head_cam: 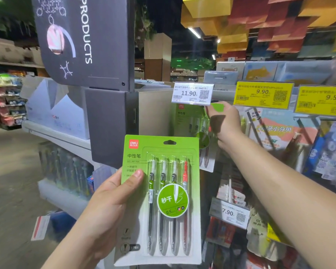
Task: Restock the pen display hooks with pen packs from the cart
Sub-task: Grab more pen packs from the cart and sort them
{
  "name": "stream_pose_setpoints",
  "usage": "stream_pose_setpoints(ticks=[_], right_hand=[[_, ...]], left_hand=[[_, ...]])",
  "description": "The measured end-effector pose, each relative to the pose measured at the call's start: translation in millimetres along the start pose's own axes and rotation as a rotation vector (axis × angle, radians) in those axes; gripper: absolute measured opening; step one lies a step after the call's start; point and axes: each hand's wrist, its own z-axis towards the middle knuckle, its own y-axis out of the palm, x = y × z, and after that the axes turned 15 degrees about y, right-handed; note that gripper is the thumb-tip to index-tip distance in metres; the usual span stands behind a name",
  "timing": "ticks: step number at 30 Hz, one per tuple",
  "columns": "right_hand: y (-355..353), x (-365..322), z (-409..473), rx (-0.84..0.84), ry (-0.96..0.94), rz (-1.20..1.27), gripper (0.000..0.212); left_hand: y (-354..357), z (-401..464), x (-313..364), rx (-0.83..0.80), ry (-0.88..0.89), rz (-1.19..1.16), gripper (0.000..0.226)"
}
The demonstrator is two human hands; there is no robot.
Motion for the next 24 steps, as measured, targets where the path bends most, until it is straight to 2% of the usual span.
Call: stream_pose_setpoints(ticks=[4, 6, 10, 12, 14, 16, 18, 24], right_hand=[[-11, 4, -19, 0.07, -0.127, -0.124, 0.043], [-21, 11, -33, 0.108, -0.281, -0.235, 0.04], [-34, 14, -70, 0.126, -0.487, -0.233, 0.029], [-41, 10, -85, -0.048, -0.379, -0.156, 0.03], [-49, 2, -101, -0.35, -0.133, -0.013, 0.038], [-56, -1, -114, -0.588, -0.005, 0.03, 0.033], [-57, 2, -116, -0.672, -0.003, 0.042, 0.021], [-46, 6, -109, -0.678, 0.038, 0.068, 0.007]], left_hand=[[-1, 3, -4, 0.004, 0.012, 0.047, 0.039], [0, 5, -5, 0.003, 0.015, 0.072, 0.039], [6, 9, -10, -0.015, 0.015, 0.114, 0.038], [10, 12, -12, -0.02, 0.019, 0.127, 0.037], [12, 13, -15, -0.018, 0.021, 0.142, 0.038], [13, 15, -17, -0.016, 0.017, 0.152, 0.038], [14, 16, -18, -0.02, 0.004, 0.162, 0.038], [18, 18, -19, -0.028, -0.016, 0.168, 0.037]])
